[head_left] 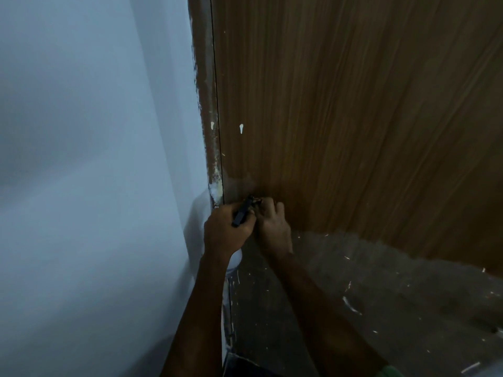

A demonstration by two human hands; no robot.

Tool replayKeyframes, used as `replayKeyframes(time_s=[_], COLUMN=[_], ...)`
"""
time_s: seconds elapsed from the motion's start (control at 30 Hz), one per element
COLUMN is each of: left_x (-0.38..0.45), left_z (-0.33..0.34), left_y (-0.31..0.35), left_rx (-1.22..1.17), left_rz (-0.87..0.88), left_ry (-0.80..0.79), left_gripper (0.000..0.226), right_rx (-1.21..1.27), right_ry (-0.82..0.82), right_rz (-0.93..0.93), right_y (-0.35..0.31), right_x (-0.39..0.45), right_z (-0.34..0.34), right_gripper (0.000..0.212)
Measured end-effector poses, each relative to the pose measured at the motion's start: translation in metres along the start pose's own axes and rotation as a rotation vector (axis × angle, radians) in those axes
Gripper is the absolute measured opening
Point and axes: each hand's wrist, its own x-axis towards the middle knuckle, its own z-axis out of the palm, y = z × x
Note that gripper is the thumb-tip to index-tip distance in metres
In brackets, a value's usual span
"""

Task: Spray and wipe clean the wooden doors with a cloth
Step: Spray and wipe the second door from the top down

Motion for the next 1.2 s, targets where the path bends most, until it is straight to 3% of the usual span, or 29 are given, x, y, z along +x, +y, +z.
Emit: replayKeyframes(time_s=[0.07,0.23,0.3,0.43,0.5,0.63,0.7,0.83,0.9,1.03,1.2], left_x=[0.0,-0.005,-0.005,-0.002,-0.002,-0.002,-0.001,0.0,0.001,0.001,0.0], left_z=[-0.003,-0.006,-0.006,-0.009,-0.012,-0.021,-0.021,-0.021,-0.023,-0.025,-0.025], left_y=[-0.003,-0.012,-0.014,-0.022,-0.022,-0.022,-0.023,-0.022,-0.019,-0.014,-0.012], left_rx=[0.0,-0.018,-0.03,-0.064,-0.101,-0.201,-0.223,-0.224,-0.241,-0.28,-0.277], left_rz=[-0.022,-0.146,-0.184,-0.209,-0.207,-0.215,-0.234,-0.238,-0.227,-0.243,-0.232], left_ry=[0.006,0.067,0.072,0.075,0.108,0.16,0.168,0.144,0.147,0.216,0.237], left_gripper=[0.034,0.024,0.033,0.047,0.046,0.035,0.035,0.033,0.032,0.033,0.032], right_rx=[0.04,-0.019,-0.039,-0.029,0.033,0.032,-0.004,0.002,0.036,-0.031,-0.122], right_ry=[-0.004,0.241,0.176,-0.115,-0.056,0.247,0.206,-0.098,-0.051,0.205,0.059], right_rz=[0.01,0.117,0.073,-0.038,0.005,0.096,0.047,-0.006,0.005,-0.034,-0.123], right_y=[-0.006,-0.017,-0.018,-0.019,-0.024,-0.037,-0.039,-0.043,-0.046,-0.05,-0.041], right_x=[0.008,0.054,0.047,0.003,0.016,0.071,0.069,0.032,0.045,0.091,0.049], right_z=[-0.004,-0.033,-0.017,0.026,0.02,-0.012,-0.003,0.031,0.028,0.008,0.037], right_gripper=[0.036,0.044,0.042,0.043,0.035,0.039,0.036,0.03,0.028,0.033,0.034])
